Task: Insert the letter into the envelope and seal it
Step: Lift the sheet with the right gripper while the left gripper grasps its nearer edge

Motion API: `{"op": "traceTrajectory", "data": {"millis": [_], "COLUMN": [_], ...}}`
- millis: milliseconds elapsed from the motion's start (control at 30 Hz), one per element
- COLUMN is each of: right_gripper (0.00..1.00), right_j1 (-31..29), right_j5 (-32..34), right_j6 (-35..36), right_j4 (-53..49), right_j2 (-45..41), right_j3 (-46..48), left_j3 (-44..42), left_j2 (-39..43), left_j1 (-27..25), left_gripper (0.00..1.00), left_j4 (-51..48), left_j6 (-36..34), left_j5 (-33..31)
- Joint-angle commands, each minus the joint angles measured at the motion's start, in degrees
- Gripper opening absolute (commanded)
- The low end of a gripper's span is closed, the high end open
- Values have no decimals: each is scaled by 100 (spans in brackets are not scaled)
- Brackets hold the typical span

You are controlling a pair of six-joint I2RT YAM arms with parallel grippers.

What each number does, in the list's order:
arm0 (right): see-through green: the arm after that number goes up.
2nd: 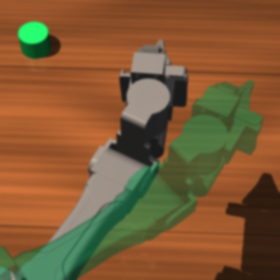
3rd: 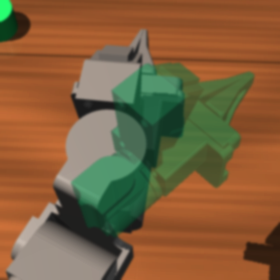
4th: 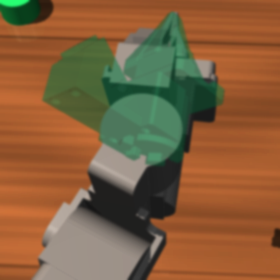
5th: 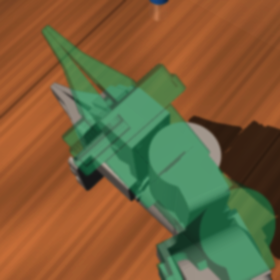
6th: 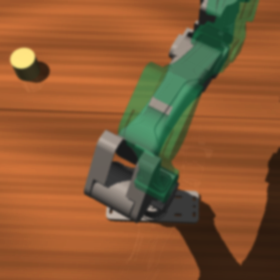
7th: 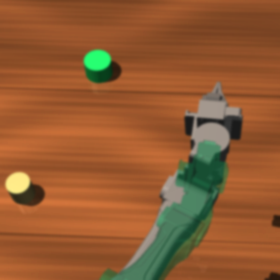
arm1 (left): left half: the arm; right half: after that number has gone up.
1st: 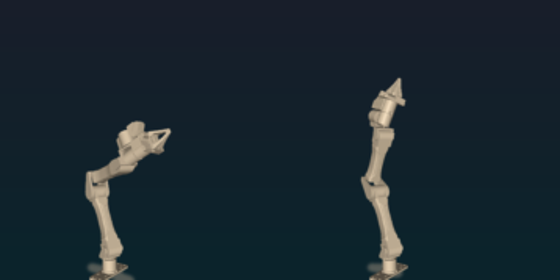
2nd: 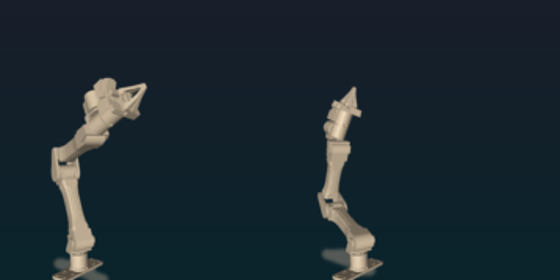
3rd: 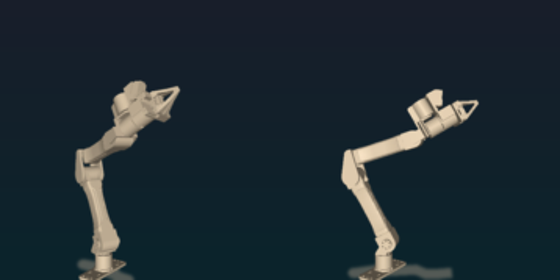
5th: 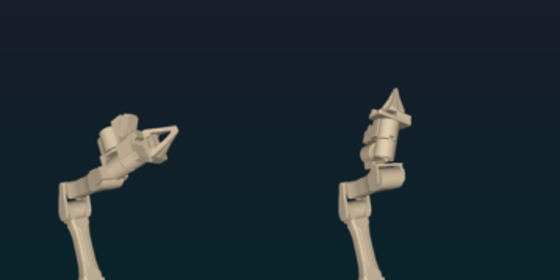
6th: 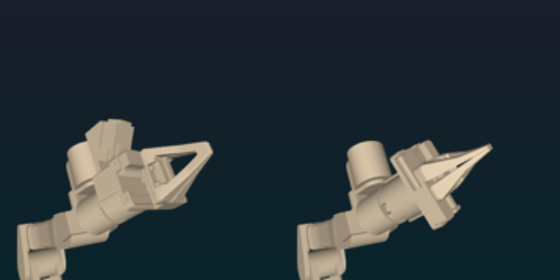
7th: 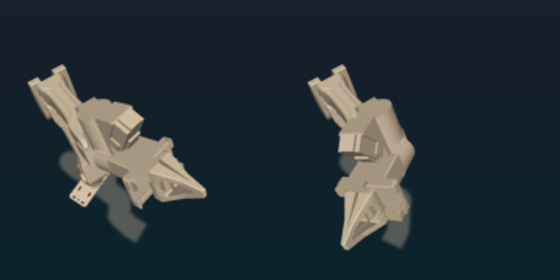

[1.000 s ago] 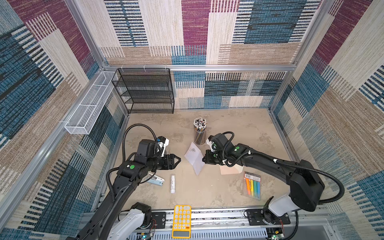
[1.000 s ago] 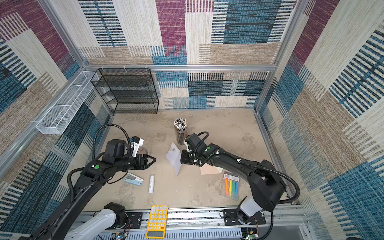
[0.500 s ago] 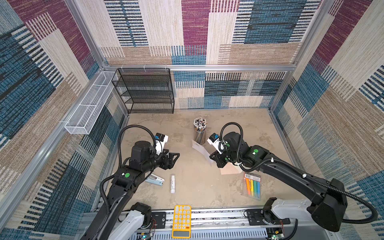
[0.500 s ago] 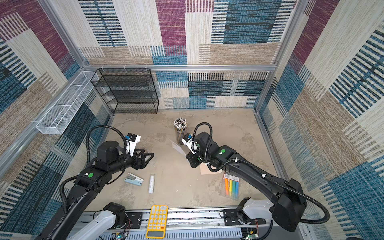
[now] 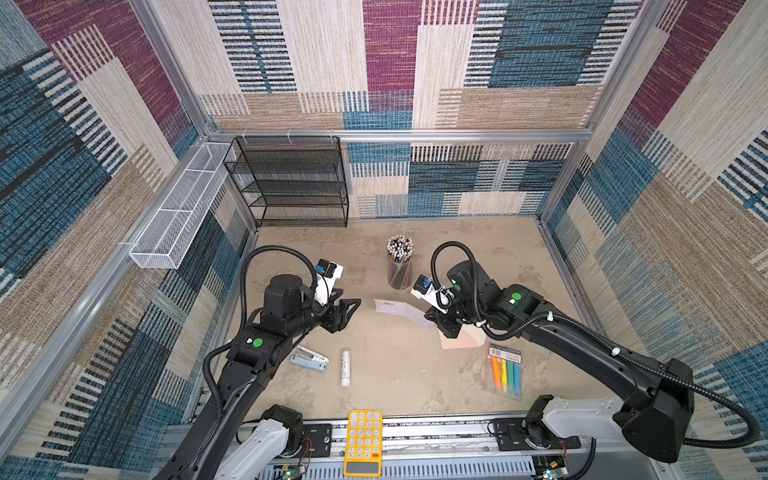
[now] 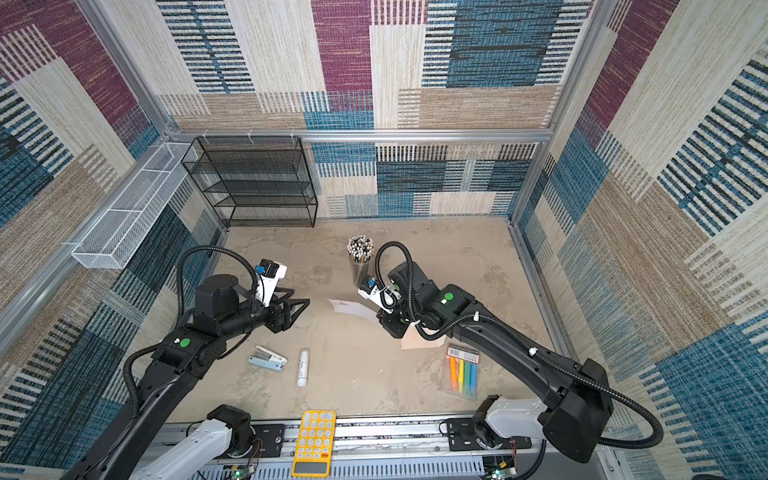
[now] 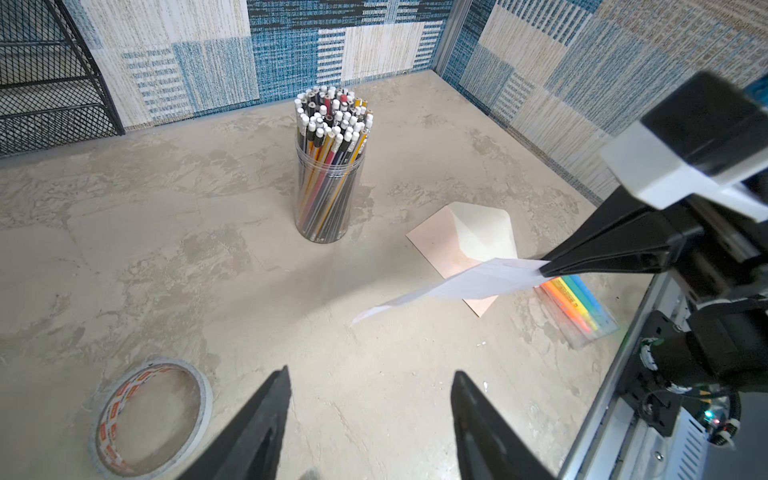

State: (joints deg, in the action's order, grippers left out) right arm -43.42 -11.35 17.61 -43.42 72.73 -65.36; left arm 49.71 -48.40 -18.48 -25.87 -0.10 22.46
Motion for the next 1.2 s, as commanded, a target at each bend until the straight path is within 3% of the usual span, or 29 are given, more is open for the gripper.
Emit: {"op": "traceTrajectory", "data": {"millis": [0,167,433,600,767,1167], "right_gripper": [0,0,0,0,0,0], "right_j1": [0,-1,-2,-1,-2,-6], "right_j5": [16,-222,-992,-1342,-1249,-1328], "right_j6": [433,795,1131,1069,946,586], "right_j4": [-49,4,160,315,542,1079], "right_j2": [-108,-300,-575,-538,-410,38], "right_j3": [-81,-83,-91,-121,-185,-421], "left_j3": [12,-51,-303,-335,-74,-149], "left_j2": [-20,-38,3,-154,-418,-172], "left_j1": [10,7,33,32,22,-117], "left_gripper": [65,55,53,55,56,69], "left_j4": [273,296,496,565,262,170], "left_j6": [-324,-508,-742,-677,-537,-262], "left_j5": [-9,-357,-429,130,685,1617]}}
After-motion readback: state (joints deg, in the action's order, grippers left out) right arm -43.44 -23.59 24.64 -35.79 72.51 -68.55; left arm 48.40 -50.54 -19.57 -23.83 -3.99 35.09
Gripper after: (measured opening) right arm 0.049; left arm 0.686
